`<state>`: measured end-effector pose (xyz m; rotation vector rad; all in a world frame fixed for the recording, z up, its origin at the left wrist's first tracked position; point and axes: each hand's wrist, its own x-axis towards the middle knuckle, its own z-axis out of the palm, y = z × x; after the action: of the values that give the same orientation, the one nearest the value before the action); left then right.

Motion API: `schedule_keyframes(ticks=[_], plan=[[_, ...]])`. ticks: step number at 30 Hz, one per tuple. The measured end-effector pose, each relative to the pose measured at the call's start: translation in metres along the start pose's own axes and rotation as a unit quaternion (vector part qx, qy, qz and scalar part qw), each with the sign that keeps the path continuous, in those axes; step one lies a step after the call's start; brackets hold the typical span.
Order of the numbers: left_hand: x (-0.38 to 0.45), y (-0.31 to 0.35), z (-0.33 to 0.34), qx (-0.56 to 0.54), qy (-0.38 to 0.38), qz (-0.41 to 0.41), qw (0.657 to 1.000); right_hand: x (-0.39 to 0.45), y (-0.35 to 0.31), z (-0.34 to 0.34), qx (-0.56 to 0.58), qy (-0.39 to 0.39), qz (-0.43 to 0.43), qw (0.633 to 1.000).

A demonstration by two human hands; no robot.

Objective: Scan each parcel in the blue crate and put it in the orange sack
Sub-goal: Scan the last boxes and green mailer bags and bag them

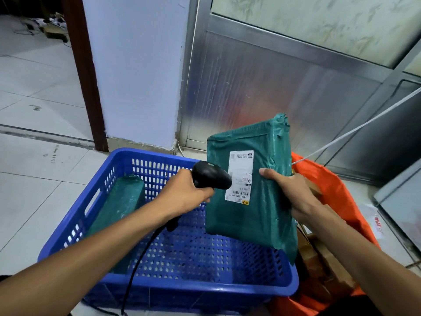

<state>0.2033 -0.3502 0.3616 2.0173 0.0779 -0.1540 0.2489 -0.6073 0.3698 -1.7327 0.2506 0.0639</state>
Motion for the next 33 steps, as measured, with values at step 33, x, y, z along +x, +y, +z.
schedule_keyframes(ticks=[33], plan=[[-0.018, -0.002, 0.015, -0.162, -0.018, -0.036, 0.986, 0.014, 0.018, 0.002, 0.046, 0.129, -0.111, 0.984]])
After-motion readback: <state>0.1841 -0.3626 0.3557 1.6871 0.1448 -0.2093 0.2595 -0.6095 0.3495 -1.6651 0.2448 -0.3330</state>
